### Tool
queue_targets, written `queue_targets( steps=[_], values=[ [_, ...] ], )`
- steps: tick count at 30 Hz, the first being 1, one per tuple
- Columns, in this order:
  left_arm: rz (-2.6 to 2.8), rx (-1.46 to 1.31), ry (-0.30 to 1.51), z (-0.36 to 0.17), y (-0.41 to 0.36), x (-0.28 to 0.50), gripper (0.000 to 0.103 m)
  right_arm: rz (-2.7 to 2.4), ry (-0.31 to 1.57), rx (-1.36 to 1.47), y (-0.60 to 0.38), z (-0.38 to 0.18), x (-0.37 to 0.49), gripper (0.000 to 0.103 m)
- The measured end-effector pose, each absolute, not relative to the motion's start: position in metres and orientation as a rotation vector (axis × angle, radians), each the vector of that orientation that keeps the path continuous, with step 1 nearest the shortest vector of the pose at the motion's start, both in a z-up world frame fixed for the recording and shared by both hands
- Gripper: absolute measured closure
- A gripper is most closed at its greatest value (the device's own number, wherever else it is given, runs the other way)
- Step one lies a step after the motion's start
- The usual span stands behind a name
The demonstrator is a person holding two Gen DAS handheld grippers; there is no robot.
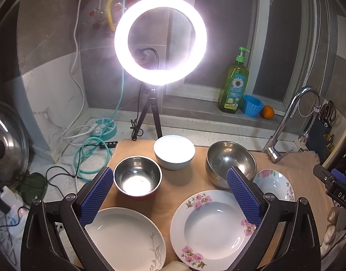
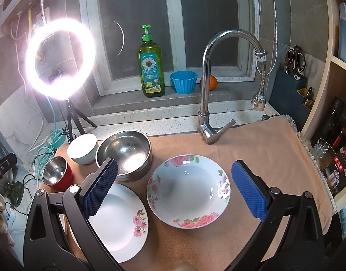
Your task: Organize plates and bowls
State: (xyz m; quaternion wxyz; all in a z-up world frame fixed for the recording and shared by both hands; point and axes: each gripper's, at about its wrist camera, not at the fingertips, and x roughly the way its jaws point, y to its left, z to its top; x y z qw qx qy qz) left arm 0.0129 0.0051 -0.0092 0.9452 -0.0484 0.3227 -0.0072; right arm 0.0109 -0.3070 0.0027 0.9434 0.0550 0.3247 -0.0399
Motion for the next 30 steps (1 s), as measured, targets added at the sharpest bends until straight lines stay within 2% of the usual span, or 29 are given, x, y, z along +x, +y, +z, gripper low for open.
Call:
queue_targets(
  steps=[14, 21, 23, 25, 27, 29, 30],
  values=[
    [-0.051, -0.117, 0.773, -0.041, 0.012, 0.025, 0.003, -0.072, 0.765, 0.113, -0.315, -0.028, 0.019, 0.001],
    [-0.095, -0.135, 0.860, -0.064, 0.015, 0.031, 0.009, -0.041, 0.831, 0.140, -0.322, -0.048, 0.016, 0.002],
    [-0.117, -0.138, 0.887, -0.070, 0.015, 0.032, 0.011, -0.026, 0.854, 0.148, -0.323, -0.054, 0.016, 0.008],
    [-0.137, -0.146, 0.918, -0.077, 0.015, 0.034, 0.020, -0.011, 0.876, 0.158, -0.323, -0.060, 0.015, 0.012],
    [-0.151, -0.163, 0.944, -0.085, 0.017, 0.036, 0.022, 0.006, 0.902, 0.175, -0.325, -0.067, 0.015, 0.016],
    [-0.168, -0.172, 0.968, -0.093, 0.018, 0.037, 0.028, 0.030, 0.931, 0.200, -0.326, -0.075, 0.014, 0.025],
    [-0.174, -0.175, 0.979, -0.096, 0.018, 0.037, 0.034, 0.045, 0.952, 0.215, -0.326, -0.080, 0.015, 0.027]
  ],
)
